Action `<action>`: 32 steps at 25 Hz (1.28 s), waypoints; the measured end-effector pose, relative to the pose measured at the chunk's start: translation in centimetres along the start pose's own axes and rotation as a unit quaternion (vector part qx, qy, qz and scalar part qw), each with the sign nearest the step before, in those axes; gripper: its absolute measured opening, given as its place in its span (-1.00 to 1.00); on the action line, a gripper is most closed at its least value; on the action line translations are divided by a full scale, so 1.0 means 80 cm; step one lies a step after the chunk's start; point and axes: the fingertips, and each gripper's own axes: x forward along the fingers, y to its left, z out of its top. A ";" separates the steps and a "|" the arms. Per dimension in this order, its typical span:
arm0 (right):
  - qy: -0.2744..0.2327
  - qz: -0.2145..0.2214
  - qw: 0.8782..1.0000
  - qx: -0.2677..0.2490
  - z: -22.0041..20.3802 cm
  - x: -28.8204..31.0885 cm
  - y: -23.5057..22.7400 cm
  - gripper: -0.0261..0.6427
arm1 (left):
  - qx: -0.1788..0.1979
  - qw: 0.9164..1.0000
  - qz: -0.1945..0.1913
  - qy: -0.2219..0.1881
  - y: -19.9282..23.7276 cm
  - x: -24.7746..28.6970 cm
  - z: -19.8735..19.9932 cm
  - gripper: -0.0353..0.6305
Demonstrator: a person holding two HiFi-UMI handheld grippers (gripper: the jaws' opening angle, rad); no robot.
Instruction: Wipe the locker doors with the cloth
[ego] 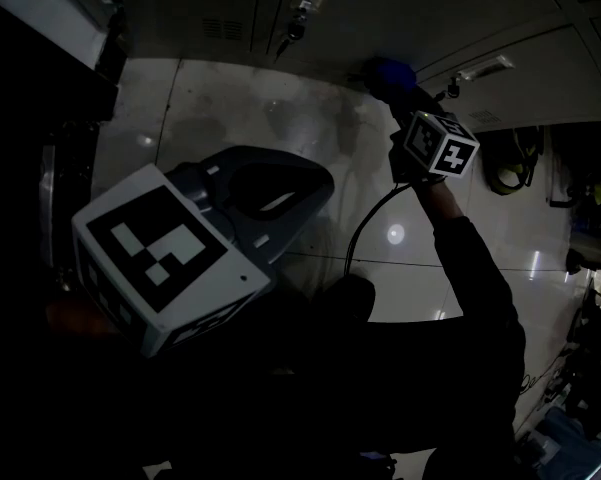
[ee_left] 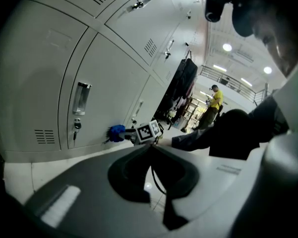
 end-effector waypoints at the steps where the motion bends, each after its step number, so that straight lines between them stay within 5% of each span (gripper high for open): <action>1: -0.002 -0.007 1.000 0.004 -0.001 -0.004 -0.007 -0.57 | 0.004 1.000 0.001 0.000 0.001 0.000 -0.001 -0.90; 12: -0.015 -0.051 0.998 0.043 -0.012 -0.026 -0.029 -0.57 | -0.013 1.000 0.005 0.000 -0.003 -0.012 -0.002 -0.90; 25: 0.007 0.096 0.995 -0.026 -0.016 0.062 0.175 -0.57 | -0.027 0.999 0.010 -0.020 -0.005 -0.047 0.002 -0.90; 32: 0.031 0.126 0.988 -0.078 -0.025 0.112 0.237 -0.57 | -0.040 0.998 0.025 -0.034 0.013 -0.072 -0.006 -0.90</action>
